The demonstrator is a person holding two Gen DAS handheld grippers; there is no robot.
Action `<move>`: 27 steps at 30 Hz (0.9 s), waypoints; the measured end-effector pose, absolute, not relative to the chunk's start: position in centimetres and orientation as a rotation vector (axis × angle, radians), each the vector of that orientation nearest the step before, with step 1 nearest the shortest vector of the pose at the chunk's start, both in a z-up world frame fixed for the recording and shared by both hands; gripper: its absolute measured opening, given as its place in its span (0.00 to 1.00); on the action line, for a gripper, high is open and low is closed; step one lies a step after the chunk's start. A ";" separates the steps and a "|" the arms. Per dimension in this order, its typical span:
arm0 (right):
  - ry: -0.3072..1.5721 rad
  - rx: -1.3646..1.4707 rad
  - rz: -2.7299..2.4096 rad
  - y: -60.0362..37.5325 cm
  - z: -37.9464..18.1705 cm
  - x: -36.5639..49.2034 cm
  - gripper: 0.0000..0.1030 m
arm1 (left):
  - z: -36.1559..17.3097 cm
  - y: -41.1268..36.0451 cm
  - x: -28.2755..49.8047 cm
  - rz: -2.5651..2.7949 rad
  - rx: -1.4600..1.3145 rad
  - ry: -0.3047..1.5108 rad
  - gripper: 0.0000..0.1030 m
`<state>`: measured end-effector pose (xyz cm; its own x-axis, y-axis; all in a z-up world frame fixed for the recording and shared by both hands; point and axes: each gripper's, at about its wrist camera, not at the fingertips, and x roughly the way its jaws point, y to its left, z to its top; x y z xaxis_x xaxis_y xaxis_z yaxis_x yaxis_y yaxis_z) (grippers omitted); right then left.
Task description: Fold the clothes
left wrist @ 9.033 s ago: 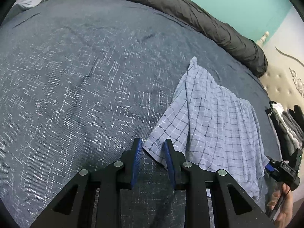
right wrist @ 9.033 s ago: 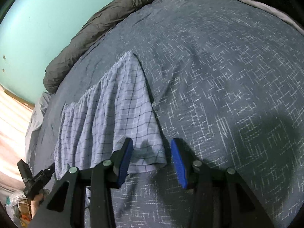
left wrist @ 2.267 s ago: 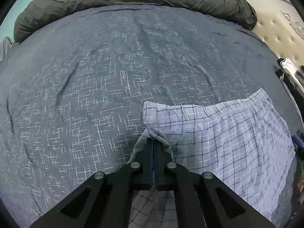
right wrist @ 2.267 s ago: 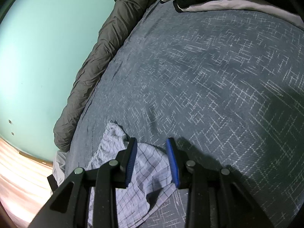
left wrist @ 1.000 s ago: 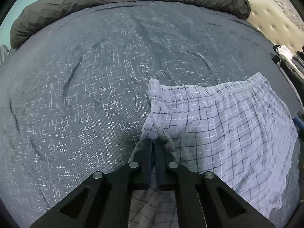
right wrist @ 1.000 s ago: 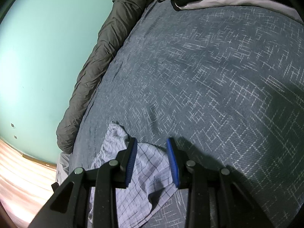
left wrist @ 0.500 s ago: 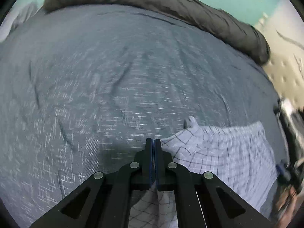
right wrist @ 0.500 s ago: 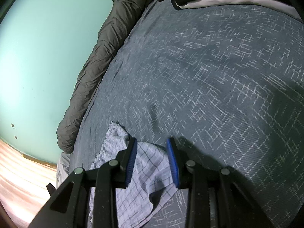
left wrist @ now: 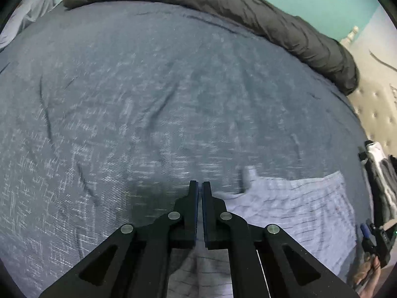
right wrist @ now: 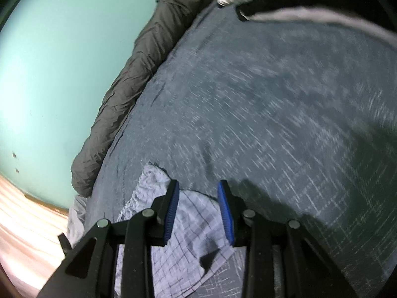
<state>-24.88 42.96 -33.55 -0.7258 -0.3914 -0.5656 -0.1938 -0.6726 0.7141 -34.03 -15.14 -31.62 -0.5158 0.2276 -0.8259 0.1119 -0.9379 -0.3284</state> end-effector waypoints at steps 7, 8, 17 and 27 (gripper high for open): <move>-1.085 1.149 -2.453 40.3 -32.1 -27.8 0.36 | -31.8 -13.4 -36.8 2.512 -1.539 -0.534 0.17; -1.055 1.173 -2.434 39.7 -32.0 -28.8 0.41 | -32.1 -13.1 -37.4 2.501 -1.545 -0.526 0.18; -0.620 1.402 -2.279 32.1 -31.8 -40.5 0.52 | -34.0 -12.7 -38.4 2.444 -1.564 -0.565 0.17; -0.352 1.491 -2.258 27.5 -34.1 -43.7 0.07 | -32.4 -11.9 -39.1 2.505 -1.482 -0.432 0.06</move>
<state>-43.74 27.53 -34.14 -0.3438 -0.4668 -0.8148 0.1969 -0.8842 0.4235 -39.12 -11.91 -32.36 -0.4777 0.3151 -0.8201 -0.0221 -0.9375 -0.3473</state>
